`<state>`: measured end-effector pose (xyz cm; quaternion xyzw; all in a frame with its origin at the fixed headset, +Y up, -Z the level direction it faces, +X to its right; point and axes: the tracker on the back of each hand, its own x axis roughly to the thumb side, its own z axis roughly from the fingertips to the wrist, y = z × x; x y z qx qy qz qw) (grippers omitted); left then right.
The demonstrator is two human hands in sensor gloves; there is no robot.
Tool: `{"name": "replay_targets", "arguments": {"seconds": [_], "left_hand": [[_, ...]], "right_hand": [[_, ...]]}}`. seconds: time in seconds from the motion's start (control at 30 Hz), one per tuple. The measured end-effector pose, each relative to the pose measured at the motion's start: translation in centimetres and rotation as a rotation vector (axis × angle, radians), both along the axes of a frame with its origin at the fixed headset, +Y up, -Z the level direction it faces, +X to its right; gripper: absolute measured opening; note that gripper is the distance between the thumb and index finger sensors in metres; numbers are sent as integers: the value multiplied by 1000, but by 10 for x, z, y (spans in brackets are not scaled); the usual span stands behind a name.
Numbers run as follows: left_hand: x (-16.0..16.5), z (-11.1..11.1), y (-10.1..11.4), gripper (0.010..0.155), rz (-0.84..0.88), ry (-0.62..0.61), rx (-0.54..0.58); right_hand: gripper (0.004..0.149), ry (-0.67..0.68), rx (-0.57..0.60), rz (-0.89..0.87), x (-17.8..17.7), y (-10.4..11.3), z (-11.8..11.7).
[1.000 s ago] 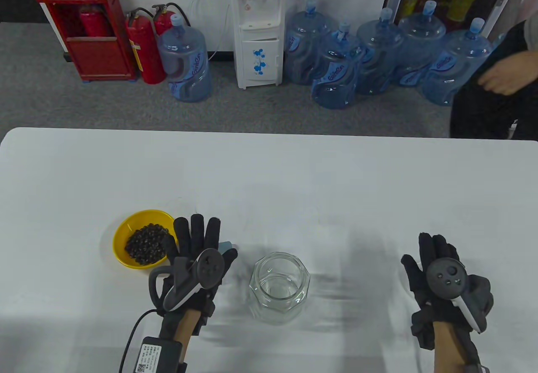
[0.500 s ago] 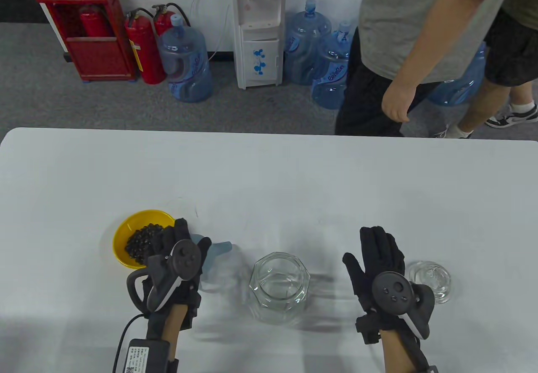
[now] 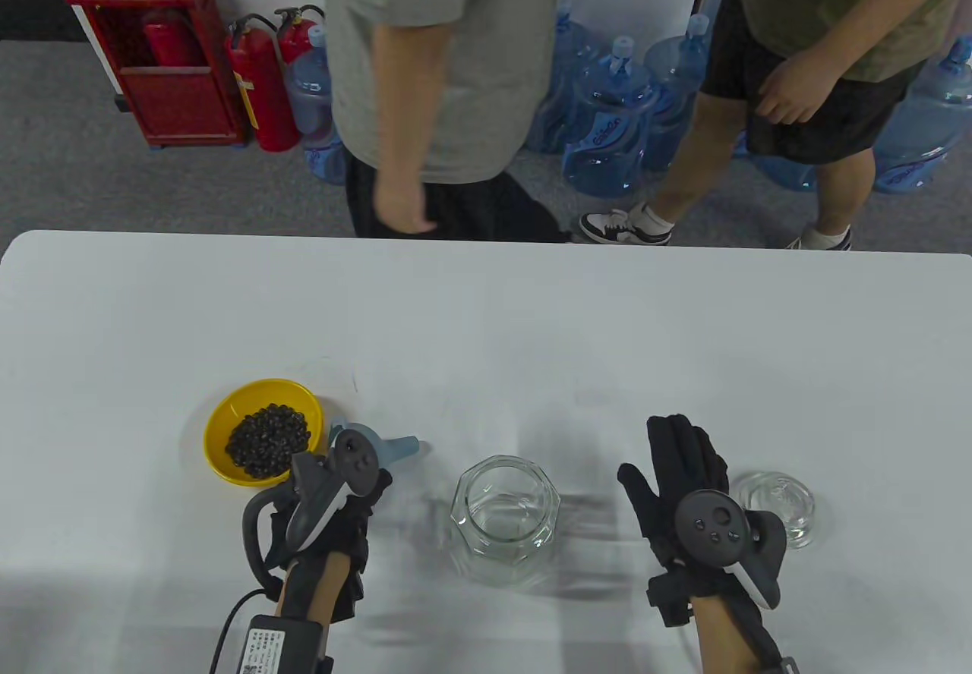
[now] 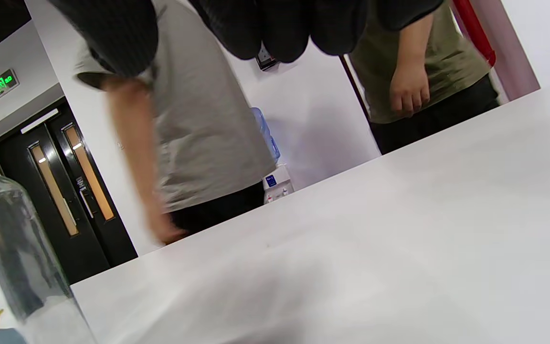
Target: Transfer coffee beans through funnel into glass jar
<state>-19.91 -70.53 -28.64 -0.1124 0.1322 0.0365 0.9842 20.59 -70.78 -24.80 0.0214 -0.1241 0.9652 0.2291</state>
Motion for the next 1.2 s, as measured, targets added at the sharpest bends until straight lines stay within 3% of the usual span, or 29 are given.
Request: {"name": "replay_targets", "arguments": {"seconds": [0.1, 0.17, 0.4, 0.6, 0.73, 1.07, 1.2], "left_hand": [[2, -1, -6, 65, -5, -3, 21], [5, -2, -11, 58, 14, -1, 93], [8, -3, -18, 41, 184, -4, 135], [19, -1, -9, 37, 87, -106, 209], [27, 5, 10, 38, -3, -201, 305], [25, 36, 83, 39, -2, -533, 650], [26, 45, 97, 39, 51, -652, 642]], "right_hand": [[73, 7, -8, -8, -1, -1, -1], [73, 6, -14, -5, -1, -1, -2], [73, -6, -9, -26, 2, 0, -1], [73, -3, -15, -36, 2, 0, -2], [74, -3, -19, -36, 3, -1, -2], [74, -23, -26, -46, 7, -1, -3], [74, -36, -30, -48, 8, -2, -3]]}}
